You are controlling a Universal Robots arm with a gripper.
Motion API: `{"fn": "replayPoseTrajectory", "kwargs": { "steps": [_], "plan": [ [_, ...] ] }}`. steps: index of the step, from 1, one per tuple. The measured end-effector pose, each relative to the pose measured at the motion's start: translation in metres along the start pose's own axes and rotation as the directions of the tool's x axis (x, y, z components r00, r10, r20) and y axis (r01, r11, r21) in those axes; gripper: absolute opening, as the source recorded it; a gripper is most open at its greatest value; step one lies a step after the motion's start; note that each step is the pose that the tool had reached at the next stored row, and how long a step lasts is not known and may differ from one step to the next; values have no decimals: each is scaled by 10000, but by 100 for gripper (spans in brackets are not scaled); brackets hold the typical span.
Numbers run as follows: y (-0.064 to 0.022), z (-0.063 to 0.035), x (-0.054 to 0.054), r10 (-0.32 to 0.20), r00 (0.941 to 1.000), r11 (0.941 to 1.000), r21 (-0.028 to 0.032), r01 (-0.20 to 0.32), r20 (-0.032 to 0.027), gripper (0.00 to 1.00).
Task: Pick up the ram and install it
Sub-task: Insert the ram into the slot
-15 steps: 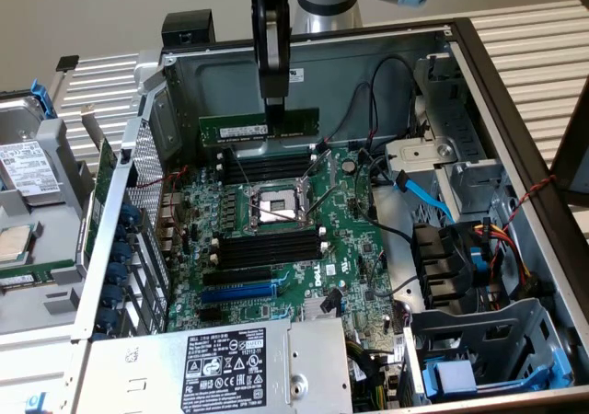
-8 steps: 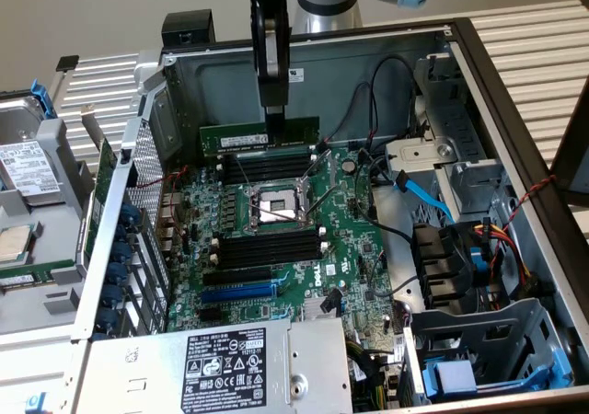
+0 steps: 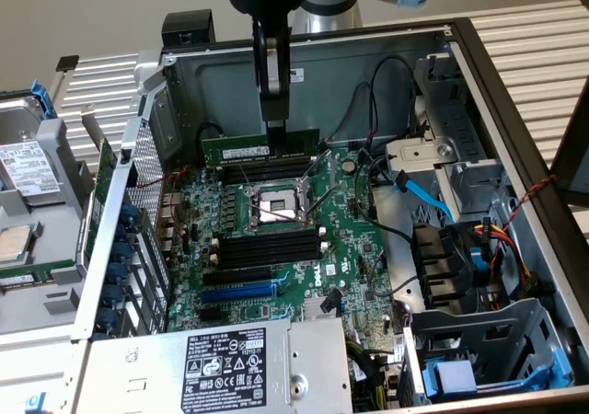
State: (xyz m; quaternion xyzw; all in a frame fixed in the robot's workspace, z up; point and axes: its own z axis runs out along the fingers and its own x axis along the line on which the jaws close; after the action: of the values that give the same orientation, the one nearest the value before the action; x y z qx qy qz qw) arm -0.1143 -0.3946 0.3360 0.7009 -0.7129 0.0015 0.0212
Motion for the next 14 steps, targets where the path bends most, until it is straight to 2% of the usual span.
{"fn": "replayPoseTrajectory", "kwargs": {
  "steps": [14],
  "plan": [
    [0, 41, 0, 1, 10000, 10000, -1, -1, -3, 12]
  ]
}}
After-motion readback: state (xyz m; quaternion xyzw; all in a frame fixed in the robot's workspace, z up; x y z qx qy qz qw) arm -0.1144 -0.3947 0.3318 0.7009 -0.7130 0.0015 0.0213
